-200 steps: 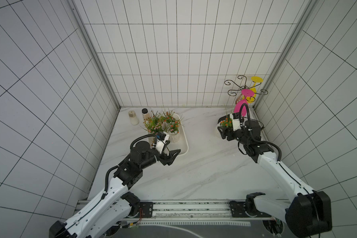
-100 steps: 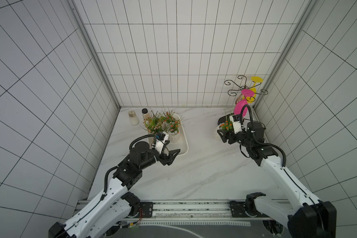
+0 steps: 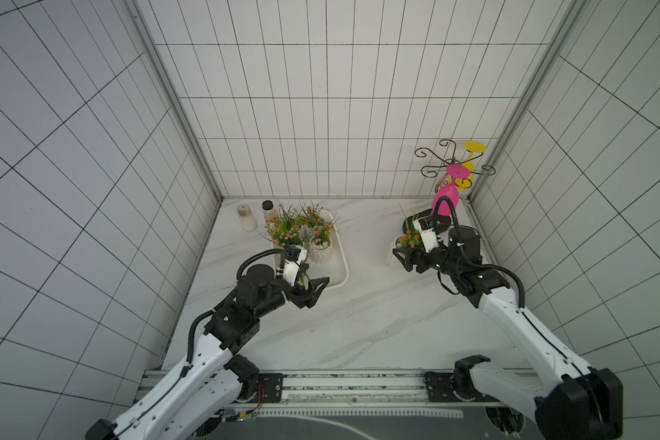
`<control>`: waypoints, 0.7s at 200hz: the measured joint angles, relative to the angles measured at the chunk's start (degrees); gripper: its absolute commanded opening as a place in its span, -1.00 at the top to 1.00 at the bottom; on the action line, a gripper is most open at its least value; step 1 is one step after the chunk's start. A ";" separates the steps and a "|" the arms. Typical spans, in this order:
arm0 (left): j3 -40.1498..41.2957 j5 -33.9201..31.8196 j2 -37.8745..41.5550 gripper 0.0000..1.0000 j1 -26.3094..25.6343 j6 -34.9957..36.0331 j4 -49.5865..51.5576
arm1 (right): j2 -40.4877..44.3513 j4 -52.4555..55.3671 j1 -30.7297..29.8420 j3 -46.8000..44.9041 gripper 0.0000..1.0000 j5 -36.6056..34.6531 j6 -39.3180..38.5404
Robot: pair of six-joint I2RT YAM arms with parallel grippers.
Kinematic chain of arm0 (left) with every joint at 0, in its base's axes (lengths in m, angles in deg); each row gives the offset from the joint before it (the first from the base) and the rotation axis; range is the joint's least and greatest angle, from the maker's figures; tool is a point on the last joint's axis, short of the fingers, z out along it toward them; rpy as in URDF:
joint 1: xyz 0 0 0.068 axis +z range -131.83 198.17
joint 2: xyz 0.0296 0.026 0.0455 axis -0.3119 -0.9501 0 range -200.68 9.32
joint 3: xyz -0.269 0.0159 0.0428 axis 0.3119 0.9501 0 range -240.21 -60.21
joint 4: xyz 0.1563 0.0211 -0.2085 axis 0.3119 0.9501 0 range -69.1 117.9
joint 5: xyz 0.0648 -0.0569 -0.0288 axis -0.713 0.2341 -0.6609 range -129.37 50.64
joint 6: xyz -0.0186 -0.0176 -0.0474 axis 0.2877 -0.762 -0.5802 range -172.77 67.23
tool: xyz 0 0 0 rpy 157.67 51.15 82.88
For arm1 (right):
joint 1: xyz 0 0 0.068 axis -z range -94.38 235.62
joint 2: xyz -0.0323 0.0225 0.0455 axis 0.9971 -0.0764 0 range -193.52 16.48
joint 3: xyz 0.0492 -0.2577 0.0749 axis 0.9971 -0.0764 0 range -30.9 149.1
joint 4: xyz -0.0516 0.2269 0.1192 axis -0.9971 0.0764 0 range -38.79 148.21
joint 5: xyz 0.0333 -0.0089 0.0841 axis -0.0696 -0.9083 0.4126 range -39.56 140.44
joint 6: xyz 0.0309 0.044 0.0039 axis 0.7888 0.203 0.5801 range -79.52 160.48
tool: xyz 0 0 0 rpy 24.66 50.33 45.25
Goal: Put the potted gypsophila into the storage box
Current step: Place the baby's breath potted plant at the storage box.
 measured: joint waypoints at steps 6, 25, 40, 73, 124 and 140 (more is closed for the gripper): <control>0.00 -0.24 0.39 -0.68 0.00 -0.11 0.42 | -0.37 0.22 -0.68 0.15 -0.51 0.00 -0.11; 0.00 -1.33 1.29 -0.68 0.00 -0.52 1.18 | -1.70 1.22 -2.89 1.14 -0.51 -0.22 -0.20; 0.00 -2.43 1.49 -0.68 0.00 -0.83 1.70 | -2.43 1.68 -4.76 1.99 -0.52 -0.48 -0.20; -0.22 -4.72 1.51 -0.68 0.02 -1.22 4.22 | -3.58 2.08 -9.01 4.31 -0.52 -1.46 -0.22; -0.96 -5.62 4.00 -0.68 4.79 -1.38 8.07 | -5.77 1.99 -13.62 6.47 -0.51 -2.40 -0.15; -0.98 -4.70 4.92 -0.68 7.82 -1.42 9.03 | -6.58 1.86 -14.80 6.62 -0.51 -2.82 -0.09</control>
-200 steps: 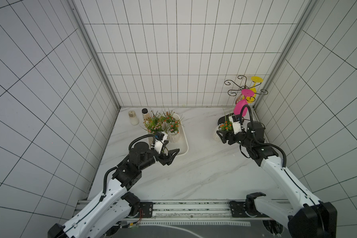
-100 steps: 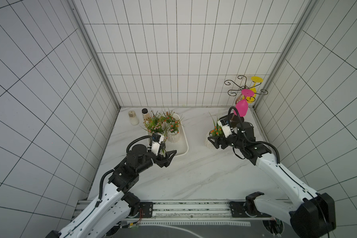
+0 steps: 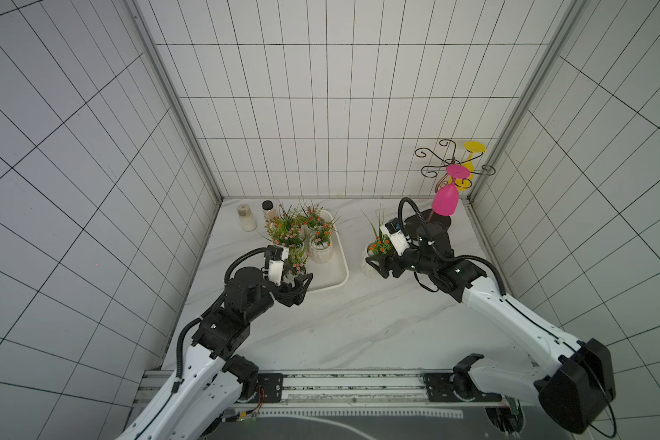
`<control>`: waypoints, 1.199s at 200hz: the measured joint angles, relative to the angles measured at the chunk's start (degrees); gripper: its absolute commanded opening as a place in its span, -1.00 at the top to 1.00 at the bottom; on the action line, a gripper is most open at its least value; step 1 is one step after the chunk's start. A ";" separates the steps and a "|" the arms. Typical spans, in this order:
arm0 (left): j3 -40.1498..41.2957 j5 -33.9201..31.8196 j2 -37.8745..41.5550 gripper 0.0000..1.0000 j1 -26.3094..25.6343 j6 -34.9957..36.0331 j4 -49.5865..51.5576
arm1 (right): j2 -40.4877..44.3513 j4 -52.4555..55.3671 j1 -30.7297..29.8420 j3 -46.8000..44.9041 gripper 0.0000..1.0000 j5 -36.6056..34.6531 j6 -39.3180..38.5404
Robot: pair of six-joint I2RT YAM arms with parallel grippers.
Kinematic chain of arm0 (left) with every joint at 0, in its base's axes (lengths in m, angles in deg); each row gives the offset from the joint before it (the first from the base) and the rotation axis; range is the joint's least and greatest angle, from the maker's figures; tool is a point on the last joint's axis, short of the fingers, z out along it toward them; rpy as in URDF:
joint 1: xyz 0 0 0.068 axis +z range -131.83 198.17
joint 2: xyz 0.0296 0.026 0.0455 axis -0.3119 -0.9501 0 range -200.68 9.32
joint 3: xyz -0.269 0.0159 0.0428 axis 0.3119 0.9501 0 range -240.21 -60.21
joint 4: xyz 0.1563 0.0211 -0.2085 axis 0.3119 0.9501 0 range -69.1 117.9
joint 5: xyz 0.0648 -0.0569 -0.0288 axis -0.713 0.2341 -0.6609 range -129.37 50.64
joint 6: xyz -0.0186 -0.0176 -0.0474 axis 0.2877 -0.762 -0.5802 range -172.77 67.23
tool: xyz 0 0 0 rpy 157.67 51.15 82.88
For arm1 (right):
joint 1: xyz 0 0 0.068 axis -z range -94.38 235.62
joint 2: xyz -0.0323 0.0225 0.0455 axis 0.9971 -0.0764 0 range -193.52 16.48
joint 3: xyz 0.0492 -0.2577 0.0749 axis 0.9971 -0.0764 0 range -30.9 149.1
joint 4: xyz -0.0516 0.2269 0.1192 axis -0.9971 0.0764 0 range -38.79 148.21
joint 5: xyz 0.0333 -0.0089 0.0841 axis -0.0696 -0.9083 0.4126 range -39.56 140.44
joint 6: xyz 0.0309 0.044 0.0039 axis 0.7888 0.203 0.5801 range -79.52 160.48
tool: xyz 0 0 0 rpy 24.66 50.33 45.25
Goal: Put the potted gypsophila into the storage box
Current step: Place the baby's breath potted plant at the storage box.
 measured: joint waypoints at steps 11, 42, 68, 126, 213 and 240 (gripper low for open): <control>0.00 0.74 0.52 -0.68 1.86 -0.09 0.72 | -0.35 -0.02 -0.72 0.00 -0.51 -0.17 0.07; -0.13 2.25 1.73 -0.68 5.46 -0.11 2.71 | -1.66 -0.33 -2.80 0.02 -0.52 -0.48 0.33; -0.66 2.51 2.58 -0.68 6.36 -0.15 3.96 | -3.10 -0.39 -4.26 0.20 -0.51 -0.83 0.42; -0.98 2.49 3.10 -0.67 7.54 -0.17 4.85 | -5.22 -1.27 -7.06 2.93 -0.51 -1.66 0.61; -2.93 1.11 2.89 -0.68 10.82 1.42 5.81 | -9.68 -2.43 -9.66 4.66 -0.51 -1.95 0.57; -2.93 -0.20 2.89 -0.68 11.39 2.08 6.47 | -11.04 -2.49 -10.43 5.16 -0.51 -2.05 0.55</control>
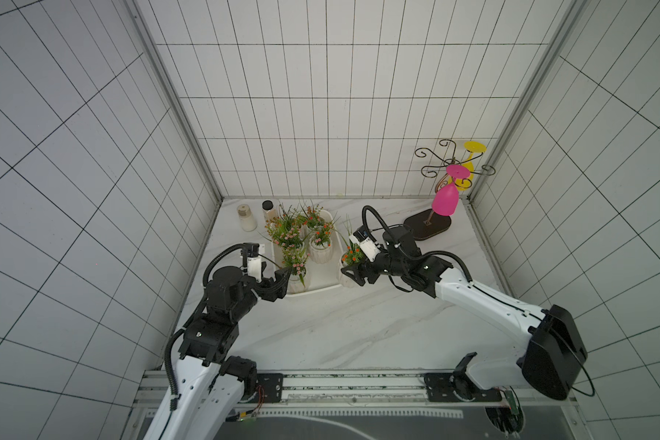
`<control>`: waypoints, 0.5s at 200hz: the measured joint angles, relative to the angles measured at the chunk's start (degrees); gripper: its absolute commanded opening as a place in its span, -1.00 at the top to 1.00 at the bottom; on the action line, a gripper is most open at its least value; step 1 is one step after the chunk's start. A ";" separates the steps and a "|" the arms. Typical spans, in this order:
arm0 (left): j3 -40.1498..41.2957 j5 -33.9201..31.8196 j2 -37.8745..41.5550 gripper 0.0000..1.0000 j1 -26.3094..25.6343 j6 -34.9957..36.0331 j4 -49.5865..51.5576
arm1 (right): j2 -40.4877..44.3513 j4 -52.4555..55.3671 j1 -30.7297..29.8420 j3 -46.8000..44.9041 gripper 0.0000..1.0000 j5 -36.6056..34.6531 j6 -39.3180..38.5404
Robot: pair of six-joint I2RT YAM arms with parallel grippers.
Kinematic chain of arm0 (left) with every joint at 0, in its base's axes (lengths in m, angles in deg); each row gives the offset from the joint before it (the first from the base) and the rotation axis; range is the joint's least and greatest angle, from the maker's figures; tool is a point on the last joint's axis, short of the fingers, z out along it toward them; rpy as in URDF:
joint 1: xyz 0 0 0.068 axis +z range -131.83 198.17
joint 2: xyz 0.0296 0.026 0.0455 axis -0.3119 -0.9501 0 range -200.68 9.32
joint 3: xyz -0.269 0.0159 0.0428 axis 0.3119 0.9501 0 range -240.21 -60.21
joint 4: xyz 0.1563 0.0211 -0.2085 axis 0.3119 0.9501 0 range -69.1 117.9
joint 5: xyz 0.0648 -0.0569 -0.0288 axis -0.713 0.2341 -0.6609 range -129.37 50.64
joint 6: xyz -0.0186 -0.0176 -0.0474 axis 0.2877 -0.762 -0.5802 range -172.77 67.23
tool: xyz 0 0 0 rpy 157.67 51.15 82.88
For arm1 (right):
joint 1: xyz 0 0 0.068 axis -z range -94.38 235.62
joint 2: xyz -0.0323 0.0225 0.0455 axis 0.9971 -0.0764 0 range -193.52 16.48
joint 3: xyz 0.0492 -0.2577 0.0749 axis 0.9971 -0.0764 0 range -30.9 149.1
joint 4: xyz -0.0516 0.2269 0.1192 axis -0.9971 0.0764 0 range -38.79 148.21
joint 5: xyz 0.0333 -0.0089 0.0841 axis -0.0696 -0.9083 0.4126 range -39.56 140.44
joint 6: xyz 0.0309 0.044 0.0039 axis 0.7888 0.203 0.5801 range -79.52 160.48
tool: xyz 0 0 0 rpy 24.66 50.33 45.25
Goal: Put the potted gypsophila into the storage box
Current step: Place the baby's breath potted plant at the storage box.
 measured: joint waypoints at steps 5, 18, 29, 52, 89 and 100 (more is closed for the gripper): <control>0.00 -0.28 -0.02 -0.68 0.15 0.13 0.07 | -0.33 0.02 -0.11 0.22 -0.51 -0.02 0.00; 0.00 -0.83 -0.11 -0.69 0.61 0.33 0.09 | -1.20 -0.20 -0.50 0.85 -0.51 -0.20 -0.07; 0.00 -1.27 -0.22 -0.69 1.09 0.44 0.13 | -1.81 -0.24 -0.92 1.44 -0.51 -0.35 -0.13; 0.00 -2.54 -0.28 -0.70 1.88 0.46 0.46 | -2.56 -0.44 -1.62 2.29 -0.51 -0.55 -0.20; 0.02 -4.09 -0.76 -0.72 2.73 0.42 0.94 | -4.52 -1.68 -2.62 3.41 -0.50 -0.70 -0.33; 0.04 -4.24 -0.94 -0.73 2.93 0.42 0.94 | -5.38 -2.10 -2.86 3.61 -0.50 -0.70 -0.35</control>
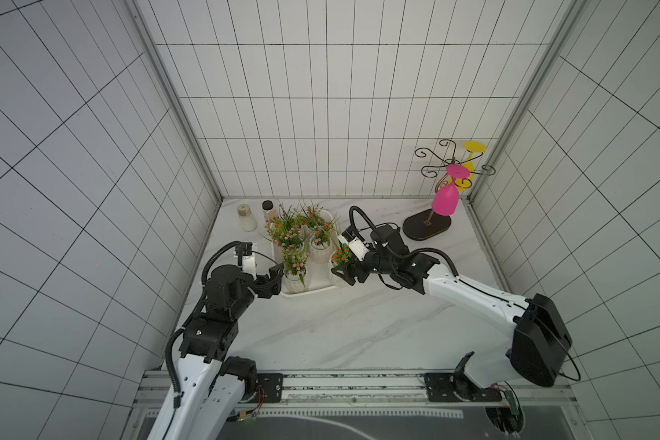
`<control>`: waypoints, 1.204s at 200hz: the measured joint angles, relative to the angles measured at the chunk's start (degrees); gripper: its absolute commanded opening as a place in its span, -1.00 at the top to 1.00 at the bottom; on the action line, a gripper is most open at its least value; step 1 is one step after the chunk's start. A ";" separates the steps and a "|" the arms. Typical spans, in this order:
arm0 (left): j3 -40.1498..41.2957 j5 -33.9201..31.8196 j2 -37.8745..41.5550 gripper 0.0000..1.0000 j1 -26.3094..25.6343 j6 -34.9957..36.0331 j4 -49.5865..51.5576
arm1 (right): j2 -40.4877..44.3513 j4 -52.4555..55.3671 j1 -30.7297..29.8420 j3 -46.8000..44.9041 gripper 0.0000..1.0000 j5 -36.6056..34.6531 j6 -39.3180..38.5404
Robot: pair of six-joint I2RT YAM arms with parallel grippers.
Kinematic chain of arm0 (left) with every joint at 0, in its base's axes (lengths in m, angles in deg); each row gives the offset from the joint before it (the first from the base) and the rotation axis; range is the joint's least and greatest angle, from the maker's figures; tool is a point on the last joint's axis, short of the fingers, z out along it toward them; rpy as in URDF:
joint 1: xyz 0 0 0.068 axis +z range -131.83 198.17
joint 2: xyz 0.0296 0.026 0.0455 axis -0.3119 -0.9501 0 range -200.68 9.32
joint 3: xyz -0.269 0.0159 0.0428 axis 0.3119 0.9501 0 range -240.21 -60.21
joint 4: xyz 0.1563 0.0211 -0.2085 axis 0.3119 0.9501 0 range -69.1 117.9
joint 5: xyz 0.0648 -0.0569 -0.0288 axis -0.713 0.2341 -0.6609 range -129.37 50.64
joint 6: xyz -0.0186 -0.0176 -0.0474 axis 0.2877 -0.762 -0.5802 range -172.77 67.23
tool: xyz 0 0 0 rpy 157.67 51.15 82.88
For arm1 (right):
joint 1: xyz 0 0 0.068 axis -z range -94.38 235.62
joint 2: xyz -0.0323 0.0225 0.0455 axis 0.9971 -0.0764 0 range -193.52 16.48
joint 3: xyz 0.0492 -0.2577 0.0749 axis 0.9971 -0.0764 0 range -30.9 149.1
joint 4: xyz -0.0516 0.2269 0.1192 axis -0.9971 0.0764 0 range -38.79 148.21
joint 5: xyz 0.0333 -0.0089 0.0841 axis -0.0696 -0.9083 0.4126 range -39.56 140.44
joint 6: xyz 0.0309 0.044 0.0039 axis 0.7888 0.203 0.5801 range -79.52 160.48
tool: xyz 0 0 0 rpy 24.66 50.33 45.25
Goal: Put the potted gypsophila into the storage box
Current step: Place the baby's breath potted plant at the storage box.
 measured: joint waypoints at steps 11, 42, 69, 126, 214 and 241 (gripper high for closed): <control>0.00 -0.07 -0.15 -0.73 0.07 0.00 0.00 | -0.85 -0.02 -0.17 0.26 -0.50 -0.04 -0.07; 0.04 0.00 -0.46 -0.73 0.11 0.00 -0.02 | -2.89 -0.79 -0.50 0.35 -0.49 -0.15 -0.37; 0.15 0.04 -0.76 -0.73 0.20 0.00 -0.02 | -4.85 -1.68 -0.57 1.01 -0.49 -0.24 -0.79; 0.50 0.26 -1.11 -0.74 0.68 0.00 -0.04 | -8.28 -4.35 -0.72 2.99 -0.49 -0.70 -1.05; 0.66 0.28 -1.09 -0.74 0.81 0.02 -0.11 | -14.38 -9.31 -0.98 4.42 -0.47 -2.16 -1.38; 1.14 0.28 -1.09 -0.74 0.81 0.02 -0.07 | -15.76 -10.12 -1.01 4.42 -0.47 -2.38 -1.53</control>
